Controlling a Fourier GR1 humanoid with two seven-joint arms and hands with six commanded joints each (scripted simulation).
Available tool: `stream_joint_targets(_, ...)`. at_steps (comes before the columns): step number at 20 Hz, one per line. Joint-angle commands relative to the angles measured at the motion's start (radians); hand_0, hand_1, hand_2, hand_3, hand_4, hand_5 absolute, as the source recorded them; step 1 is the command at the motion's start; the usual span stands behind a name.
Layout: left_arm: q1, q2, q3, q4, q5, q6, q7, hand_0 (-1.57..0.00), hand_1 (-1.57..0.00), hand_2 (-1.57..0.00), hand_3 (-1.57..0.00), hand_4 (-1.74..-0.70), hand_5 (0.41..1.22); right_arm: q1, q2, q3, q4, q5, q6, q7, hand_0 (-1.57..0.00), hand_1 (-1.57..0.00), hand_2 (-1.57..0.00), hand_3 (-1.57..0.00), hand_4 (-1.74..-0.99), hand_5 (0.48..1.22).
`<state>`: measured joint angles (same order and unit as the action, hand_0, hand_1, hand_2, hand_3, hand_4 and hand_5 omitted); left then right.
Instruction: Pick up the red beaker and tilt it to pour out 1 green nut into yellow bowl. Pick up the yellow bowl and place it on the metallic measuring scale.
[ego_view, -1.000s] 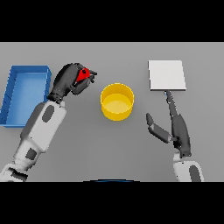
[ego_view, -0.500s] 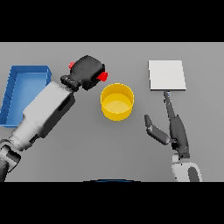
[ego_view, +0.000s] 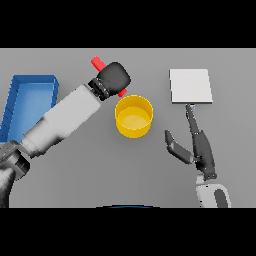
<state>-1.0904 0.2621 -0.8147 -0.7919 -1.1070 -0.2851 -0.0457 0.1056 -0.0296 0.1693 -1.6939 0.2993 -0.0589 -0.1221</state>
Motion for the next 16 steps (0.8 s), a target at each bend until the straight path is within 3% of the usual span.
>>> stream_joint_targets(1,-0.021,-0.006,-0.019,0.026,-0.023,-0.004,-0.005,-1.57,-1.57,-1.57,-1.57,-1.71,1.219,0.002,0.006,0.002,0.006,-0.008,0.006,-0.008,0.00,0.00,0.00,0.00,-1.064,0.690)
stream_joint_targets(4,-0.062,-0.014,-0.059,0.064,-0.073,0.002,-0.028,-1.57,-1.57,-1.57,-1.57,-1.73,1.220,-0.001,0.002,0.006,0.010,0.005,0.002,-0.015,0.00,0.00,0.00,0.00,-1.060,0.700)
stream_joint_targets(8,-0.066,-0.024,-0.097,0.054,-0.119,0.008,-0.014,-1.57,-1.57,-1.57,-1.57,-1.73,1.221,0.011,0.014,0.003,-0.009,-0.024,0.010,-0.024,0.00,0.00,0.00,0.00,-1.063,0.699)
stream_joint_targets(10,-0.060,-0.032,-0.130,0.047,-0.155,0.025,0.000,-1.57,-1.57,-1.57,-1.57,-1.74,1.221,-0.016,0.010,-0.008,0.000,-0.020,0.001,0.005,0.00,0.00,0.00,0.00,-1.053,0.697)
stream_joint_targets(12,-0.067,-0.037,-0.165,0.044,-0.195,0.045,-0.002,-1.57,-1.57,-1.57,-1.57,-1.74,1.221,0.009,0.019,0.009,-0.003,0.003,-0.010,-0.012,0.00,0.00,0.00,0.00,-1.065,0.684)
stream_joint_targets(16,-0.115,-0.063,-0.227,0.080,-0.259,0.024,-0.036,-1.57,-1.57,-1.57,-1.57,-1.73,1.221,-0.012,0.008,-0.002,0.003,0.013,-0.021,-0.016,0.00,0.00,0.00,0.00,-1.077,0.676)
